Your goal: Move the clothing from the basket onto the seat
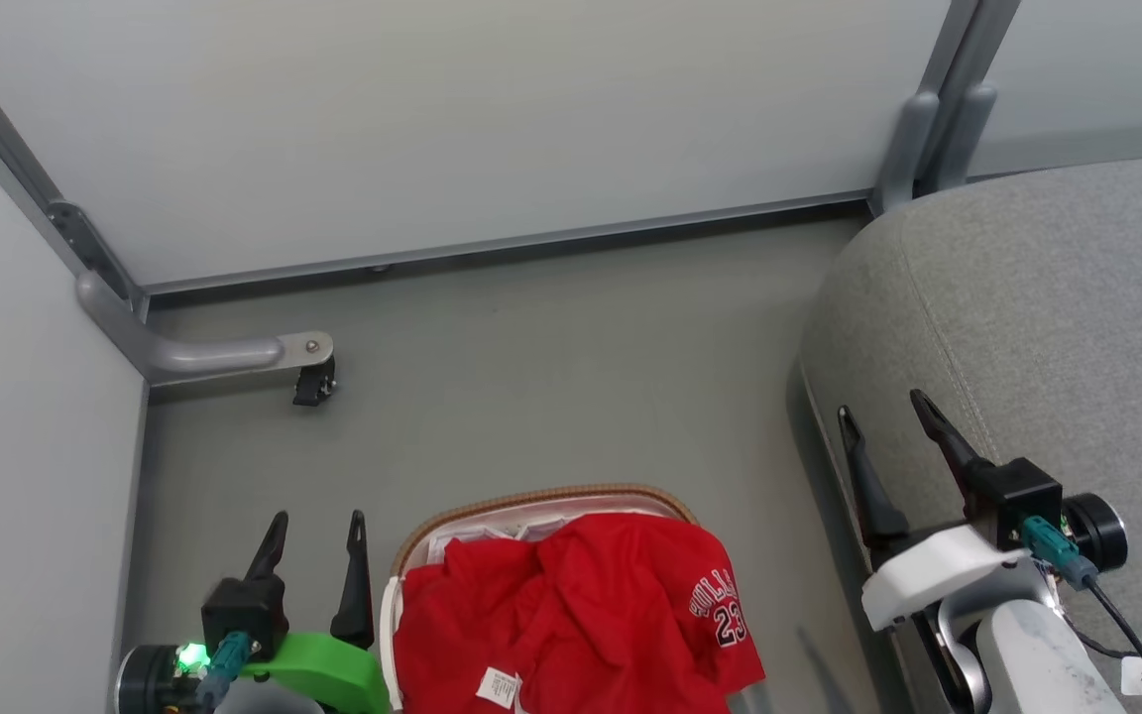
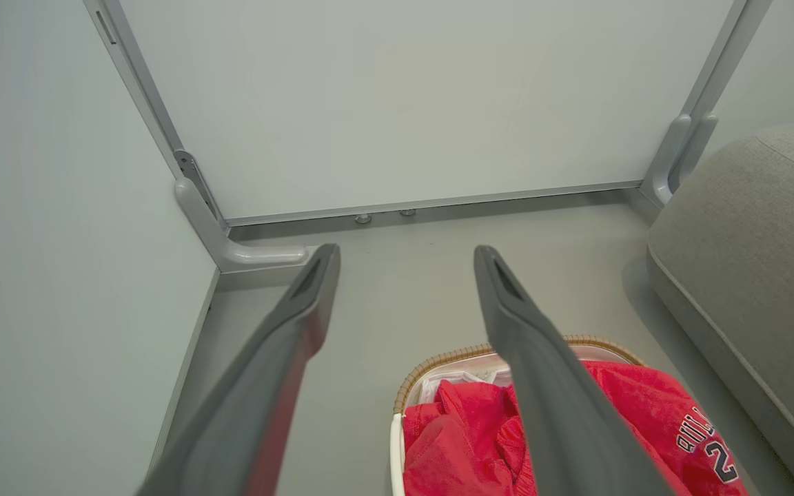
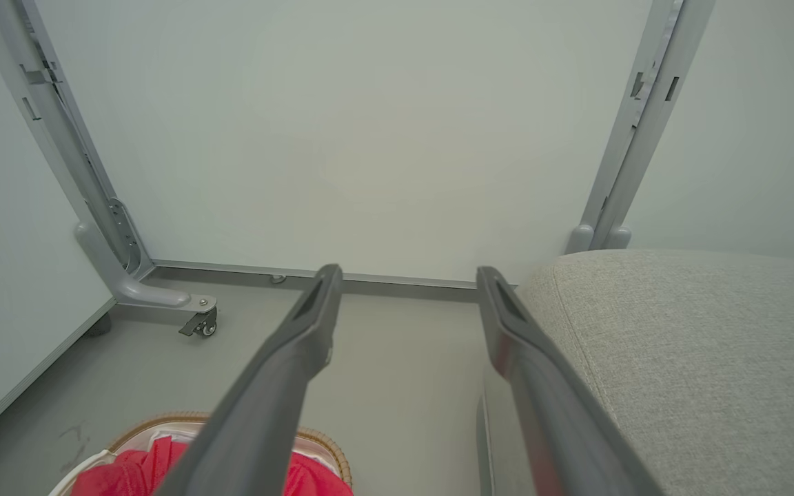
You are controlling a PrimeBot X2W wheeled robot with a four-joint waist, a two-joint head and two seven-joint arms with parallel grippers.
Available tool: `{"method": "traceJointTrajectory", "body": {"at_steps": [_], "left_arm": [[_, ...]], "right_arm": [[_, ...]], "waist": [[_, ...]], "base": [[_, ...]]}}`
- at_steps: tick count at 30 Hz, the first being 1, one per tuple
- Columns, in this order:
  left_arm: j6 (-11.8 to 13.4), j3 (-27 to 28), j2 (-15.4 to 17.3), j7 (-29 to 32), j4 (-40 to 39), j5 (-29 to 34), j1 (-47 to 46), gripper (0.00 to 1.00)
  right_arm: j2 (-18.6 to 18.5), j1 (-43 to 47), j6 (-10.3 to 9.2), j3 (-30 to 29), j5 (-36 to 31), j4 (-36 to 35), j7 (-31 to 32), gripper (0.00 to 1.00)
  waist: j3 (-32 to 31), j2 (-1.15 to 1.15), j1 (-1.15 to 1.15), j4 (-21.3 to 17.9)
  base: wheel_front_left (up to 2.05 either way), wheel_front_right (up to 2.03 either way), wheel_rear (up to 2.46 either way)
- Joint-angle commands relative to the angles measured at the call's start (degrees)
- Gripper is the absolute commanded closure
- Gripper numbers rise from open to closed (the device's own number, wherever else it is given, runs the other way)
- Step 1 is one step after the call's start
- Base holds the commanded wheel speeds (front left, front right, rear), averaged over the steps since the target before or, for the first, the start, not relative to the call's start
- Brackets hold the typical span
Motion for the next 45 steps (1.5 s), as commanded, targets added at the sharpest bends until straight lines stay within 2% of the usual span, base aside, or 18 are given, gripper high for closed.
{"method": "traceJointTrajectory", "body": {"at_steps": [1, 11, 22, 32, 39, 45], "left_arm": [[-0.44, -0.56, 0.16, -0.01, 0.65, -0.19, -1.75, 0.00], [-2.13, -2.77, 0.18, 0.00, 6.51, -1.96, -9.92, 0.00], [-2.67, -3.20, 0.91, 0.00, 16.10, 3.03, -19.41, 0.00], [-1.46, -4.64, 2.27, 0.01, 29.78, 5.99, -27.21, 0.00], [0.46, -5.95, 3.24, 0.03, 41.70, 7.00, -33.32, 0.00], [0.88, -7.22, 3.91, 1.03, 47.16, 7.76, -37.34, 0.00]], "right_arm": [[-0.27, -1.24, -0.02, 0.25, 0.24, -0.57, -0.27, 0.00], [-0.26, -7.54, -0.03, 1.72, 1.50, -4.04, -0.26, 0.00], [-0.23, -13.66, -0.03, 3.34, 2.56, -9.19, -0.26, 0.00], [-0.24, -17.17, -0.03, 6.36, 3.44, -12.36, -0.26, 0.00], [-0.26, -18.82, -0.03, 6.84, 4.67, -13.88, -0.26, 0.00], [-0.26, -19.73, -0.03, 7.09, 5.78, -14.61, -0.26, 0.00]], "waist": [[4.20, 0.00, 0.00, -1.42], [14.69, 0.00, 0.00, -4.91], [26.23, 0.00, 0.00, -7.03], [33.49, 0.00, 0.00, -8.01], [37.42, 0.00, 0.00, -8.57], [39.90, 0.00, 0.00, -9.25]], "base": [[0.00, 0.00, 0.00], [0.00, 0.00, 0.00], [0.00, 0.00, 0.00], [0.00, 0.00, 0.00], [0.00, 0.00, 0.00], [0.00, 0.00, 0.00]]}}
